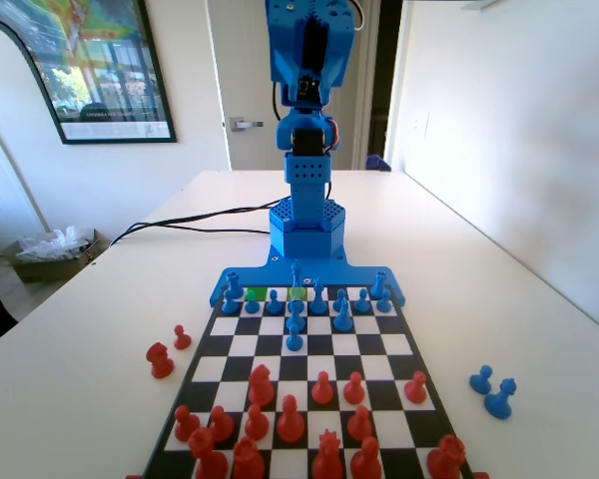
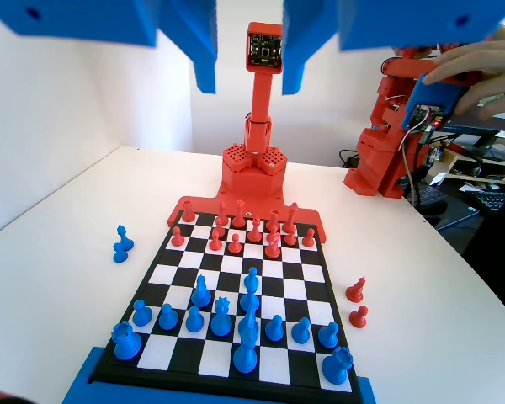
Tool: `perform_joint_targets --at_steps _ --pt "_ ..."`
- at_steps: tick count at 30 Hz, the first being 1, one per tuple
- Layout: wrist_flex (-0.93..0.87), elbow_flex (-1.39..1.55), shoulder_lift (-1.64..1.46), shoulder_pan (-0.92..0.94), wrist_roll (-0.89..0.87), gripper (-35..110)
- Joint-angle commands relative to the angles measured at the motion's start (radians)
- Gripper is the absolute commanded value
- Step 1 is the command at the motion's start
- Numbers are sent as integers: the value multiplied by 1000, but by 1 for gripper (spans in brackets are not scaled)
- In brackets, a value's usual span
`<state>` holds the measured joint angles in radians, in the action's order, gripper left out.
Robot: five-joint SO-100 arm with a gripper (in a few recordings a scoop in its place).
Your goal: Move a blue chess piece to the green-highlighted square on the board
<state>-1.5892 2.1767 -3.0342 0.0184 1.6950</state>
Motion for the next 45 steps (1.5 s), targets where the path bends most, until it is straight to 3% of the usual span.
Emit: perform_joint_targets --at_steps 1,30,45 --pt "14 6 -20 2 6 1" --pt "9 -101 109 -48 2 1" --pt "-58 -385 514 -94 299 1"
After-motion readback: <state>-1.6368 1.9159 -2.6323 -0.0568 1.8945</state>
